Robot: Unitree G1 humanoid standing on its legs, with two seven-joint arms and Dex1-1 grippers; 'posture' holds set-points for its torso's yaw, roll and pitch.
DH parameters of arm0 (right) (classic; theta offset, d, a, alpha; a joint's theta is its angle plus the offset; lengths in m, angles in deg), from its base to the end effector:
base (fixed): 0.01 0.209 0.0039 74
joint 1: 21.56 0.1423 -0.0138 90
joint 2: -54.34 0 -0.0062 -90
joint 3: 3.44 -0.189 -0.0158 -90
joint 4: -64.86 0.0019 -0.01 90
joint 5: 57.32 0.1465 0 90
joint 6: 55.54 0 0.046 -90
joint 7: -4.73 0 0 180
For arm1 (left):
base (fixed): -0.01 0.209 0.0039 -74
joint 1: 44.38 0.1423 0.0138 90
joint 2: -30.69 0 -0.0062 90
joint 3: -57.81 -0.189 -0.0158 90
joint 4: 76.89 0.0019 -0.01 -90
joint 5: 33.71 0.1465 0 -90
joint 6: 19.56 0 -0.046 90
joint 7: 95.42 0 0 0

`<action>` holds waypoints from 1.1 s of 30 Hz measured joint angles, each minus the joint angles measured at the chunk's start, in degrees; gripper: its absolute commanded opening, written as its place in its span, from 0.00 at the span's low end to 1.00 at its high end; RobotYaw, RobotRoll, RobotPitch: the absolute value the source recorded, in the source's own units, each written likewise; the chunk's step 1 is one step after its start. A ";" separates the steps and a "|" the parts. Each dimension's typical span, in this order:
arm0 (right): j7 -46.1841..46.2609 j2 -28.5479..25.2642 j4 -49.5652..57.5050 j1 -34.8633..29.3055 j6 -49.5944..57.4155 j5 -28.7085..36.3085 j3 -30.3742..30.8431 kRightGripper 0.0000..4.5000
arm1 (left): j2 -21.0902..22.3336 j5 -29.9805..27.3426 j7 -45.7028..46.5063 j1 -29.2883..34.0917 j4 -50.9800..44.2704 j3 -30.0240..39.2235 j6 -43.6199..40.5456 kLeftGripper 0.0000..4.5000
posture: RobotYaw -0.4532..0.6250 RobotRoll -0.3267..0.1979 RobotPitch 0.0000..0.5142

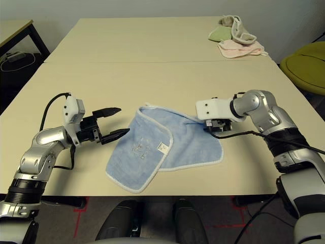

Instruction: Fold the towel and set it aside.

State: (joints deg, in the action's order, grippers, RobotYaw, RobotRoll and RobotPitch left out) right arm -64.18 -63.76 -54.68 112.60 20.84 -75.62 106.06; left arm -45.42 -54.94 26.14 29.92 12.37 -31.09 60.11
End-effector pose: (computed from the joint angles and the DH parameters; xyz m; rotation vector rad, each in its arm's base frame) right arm 0.3288 -0.2418 0.1862 -1.2761 0.3829 1.1455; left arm 0.2607 0.2325 0.1240 0.1935 -0.0221 -1.0473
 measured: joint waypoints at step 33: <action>-3.40 -0.58 5.04 3.73 9.13 11.06 -6.47 0.01 | -2.02 -3.65 3.59 0.62 -3.99 0.17 -7.37 1.00 | 0.53 0.62 0.16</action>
State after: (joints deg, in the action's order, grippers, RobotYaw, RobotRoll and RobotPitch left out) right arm -67.58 -64.33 -49.63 116.33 29.97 -64.57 99.59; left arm -47.44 -58.60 29.72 30.54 8.38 -30.93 52.74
